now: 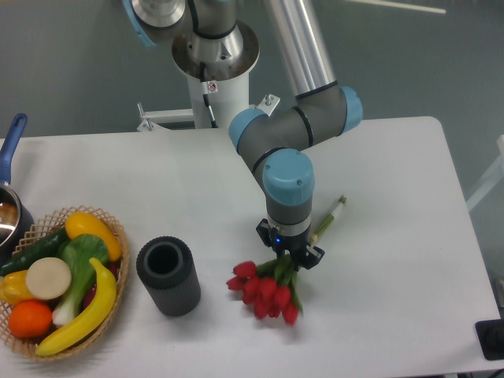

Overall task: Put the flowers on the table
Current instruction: 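Lay the tulips flat on the table and open the gripper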

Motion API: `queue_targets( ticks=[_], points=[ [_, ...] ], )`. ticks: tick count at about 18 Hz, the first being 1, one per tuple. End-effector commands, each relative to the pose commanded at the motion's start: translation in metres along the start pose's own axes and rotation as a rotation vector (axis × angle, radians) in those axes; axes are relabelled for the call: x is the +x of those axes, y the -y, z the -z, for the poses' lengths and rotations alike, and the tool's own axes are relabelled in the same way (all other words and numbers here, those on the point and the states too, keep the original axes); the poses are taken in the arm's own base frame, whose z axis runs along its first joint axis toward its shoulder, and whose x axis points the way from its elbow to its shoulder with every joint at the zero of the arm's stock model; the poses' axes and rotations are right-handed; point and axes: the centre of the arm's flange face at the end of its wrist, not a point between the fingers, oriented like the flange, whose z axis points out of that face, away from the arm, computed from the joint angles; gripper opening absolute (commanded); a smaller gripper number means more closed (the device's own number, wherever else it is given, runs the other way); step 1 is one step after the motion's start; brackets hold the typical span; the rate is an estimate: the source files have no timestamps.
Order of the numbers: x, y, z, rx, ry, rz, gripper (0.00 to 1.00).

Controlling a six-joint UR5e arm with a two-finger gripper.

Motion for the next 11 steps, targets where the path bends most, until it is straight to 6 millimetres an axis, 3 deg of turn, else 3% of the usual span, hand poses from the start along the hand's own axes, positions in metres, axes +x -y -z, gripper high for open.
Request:
queue_targets(
  ticks=[1,4,6,8,11],
  points=[
    [-0.003,0.002,0.005,0.009,0.010,0.002,0.96],
    [-0.008,0.001,0.018,0.031,0.038,0.018,1.00],
    [-0.009,-0.004,0.053,0.074,0.074,0.034,1.00],
    [-0.005,-0.005,0.070,0.111,0.083,0.033,1.00],
    [-0.001,-0.002,0.123,0.175,0.146,0.029,1.00]
  ],
)
